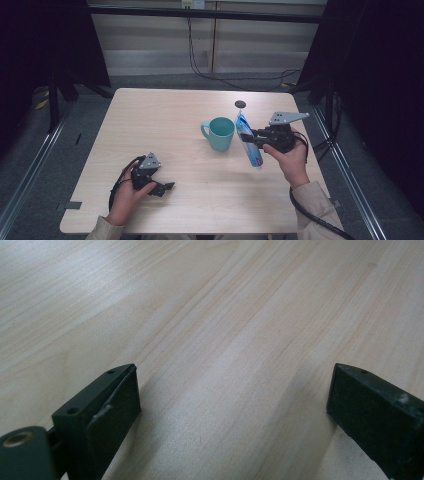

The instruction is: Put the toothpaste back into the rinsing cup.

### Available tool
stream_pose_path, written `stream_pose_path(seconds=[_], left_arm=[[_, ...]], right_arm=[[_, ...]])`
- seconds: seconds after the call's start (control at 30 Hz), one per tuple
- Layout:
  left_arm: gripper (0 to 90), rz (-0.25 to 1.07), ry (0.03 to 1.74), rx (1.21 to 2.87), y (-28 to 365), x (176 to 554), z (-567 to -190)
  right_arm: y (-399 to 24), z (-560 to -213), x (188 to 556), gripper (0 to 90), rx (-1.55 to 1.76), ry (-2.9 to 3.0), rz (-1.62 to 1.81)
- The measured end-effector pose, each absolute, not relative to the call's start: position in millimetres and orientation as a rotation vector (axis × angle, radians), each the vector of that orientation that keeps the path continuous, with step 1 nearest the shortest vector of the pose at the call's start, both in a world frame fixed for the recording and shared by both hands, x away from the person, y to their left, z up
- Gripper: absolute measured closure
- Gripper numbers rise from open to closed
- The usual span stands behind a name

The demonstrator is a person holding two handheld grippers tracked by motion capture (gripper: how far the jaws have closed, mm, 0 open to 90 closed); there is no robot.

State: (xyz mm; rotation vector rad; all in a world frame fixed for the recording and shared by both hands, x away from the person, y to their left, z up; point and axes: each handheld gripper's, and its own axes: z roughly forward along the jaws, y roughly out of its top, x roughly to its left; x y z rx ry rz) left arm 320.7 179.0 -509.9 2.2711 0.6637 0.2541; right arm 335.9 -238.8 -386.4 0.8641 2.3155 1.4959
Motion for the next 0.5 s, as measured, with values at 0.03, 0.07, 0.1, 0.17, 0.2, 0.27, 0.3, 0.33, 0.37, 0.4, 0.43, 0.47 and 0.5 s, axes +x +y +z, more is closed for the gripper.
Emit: stream_pose_path(seconds=[0.03,0.07,0.1,0.17,0.2,0.27,0.3,0.33,0.37,0.4,0.43,0.47,0.5], left_arm=[[6.6,0.255,0.663,2.272,179.0,320.7,-509.9],[6.6,0.255,0.663,2.271,179.0,320.7,-509.9],[6.6,0.255,0.663,2.271,179.0,320.7,-509.9],[6.6,0.255,0.663,2.271,179.0,320.7,-509.9],[6.6,0.255,0.663,2.271,179.0,320.7,-509.9],[6.6,0.256,0.665,2.273,179.0,320.7,-509.8],[6.6,0.258,0.664,2.273,179.0,320.7,-509.8],[6.6,0.257,0.665,2.273,179.0,320.7,-509.8],[6.6,0.255,0.665,2.272,179.0,320.7,-509.8],[6.6,0.252,0.667,2.272,179.0,320.7,-509.9],[6.6,0.256,0.665,2.273,179.1,320.7,-509.8],[6.6,0.253,0.667,2.271,178.9,320.6,-509.9],[6.6,0.252,0.667,2.271,178.9,320.6,-509.9]], right_arm=[[-238.9,-386.2,336.9,74.5,0.871,2.306,1.503],[-238.9,-386.2,336.9,74.4,0.871,2.306,1.503],[-238.8,-386.3,337.3,74.4,0.875,2.299,1.514],[-238.9,-386.2,338.2,74.4,0.884,2.287,1.526],[-238.8,-385.8,338.6,74.4,0.888,2.281,1.534],[-238.5,-384.9,339.3,74.4,0.891,2.272,1.548],[-238.3,-384.1,339.6,74.4,0.893,2.269,1.550],[-238.0,-383.3,339.9,74.4,0.897,2.265,1.555],[-237.7,-382.3,340.3,74.4,0.898,2.262,1.558],[-237.4,-381.4,340.7,74.4,0.899,2.255,1.564],[-237.0,-379.0,341.5,74.4,0.899,2.242,1.576],[-237.0,-379.0,341.5,74.4,0.899,2.242,1.576],[-236.5,-377.4,342.3,74.4,0.901,2.233,1.587]])
